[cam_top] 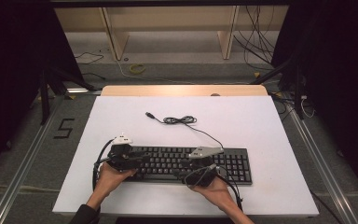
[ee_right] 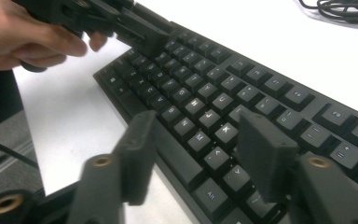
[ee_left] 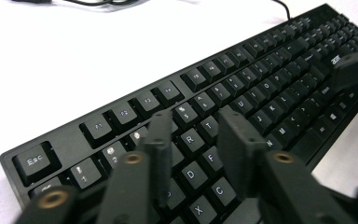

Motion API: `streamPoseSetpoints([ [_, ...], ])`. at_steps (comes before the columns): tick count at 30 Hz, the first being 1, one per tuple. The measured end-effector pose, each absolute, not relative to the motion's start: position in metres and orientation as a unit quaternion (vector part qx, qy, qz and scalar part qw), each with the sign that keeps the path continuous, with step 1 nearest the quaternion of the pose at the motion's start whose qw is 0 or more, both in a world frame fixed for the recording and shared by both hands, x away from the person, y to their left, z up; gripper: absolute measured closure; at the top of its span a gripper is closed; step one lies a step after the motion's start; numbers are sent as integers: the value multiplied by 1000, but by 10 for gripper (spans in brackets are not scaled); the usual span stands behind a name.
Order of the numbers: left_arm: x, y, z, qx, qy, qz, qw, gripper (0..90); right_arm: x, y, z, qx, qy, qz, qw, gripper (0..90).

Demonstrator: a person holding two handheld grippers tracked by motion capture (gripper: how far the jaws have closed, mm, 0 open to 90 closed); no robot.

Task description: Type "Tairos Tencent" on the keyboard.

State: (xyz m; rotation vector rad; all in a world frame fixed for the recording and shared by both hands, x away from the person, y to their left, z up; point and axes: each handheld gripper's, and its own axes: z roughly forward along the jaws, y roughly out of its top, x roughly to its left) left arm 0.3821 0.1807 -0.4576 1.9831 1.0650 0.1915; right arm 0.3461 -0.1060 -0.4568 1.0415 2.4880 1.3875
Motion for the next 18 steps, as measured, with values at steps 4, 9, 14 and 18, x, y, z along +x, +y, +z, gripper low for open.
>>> streamPoseSetpoints([
  [4,379,184,-455,782,431,78,443,544,349,-100,-458,342,823,451,56,619],
  [9,374,190,-452,769,432,79,464,466,351,-91,-460,335,829,444,58,729],
  [14,367,196,-449,756,427,78,491,426,354,-81,-463,329,835,437,58,812],
  [18,362,198,-448,746,425,82,505,409,357,-75,-466,329,839,429,57,863],
])
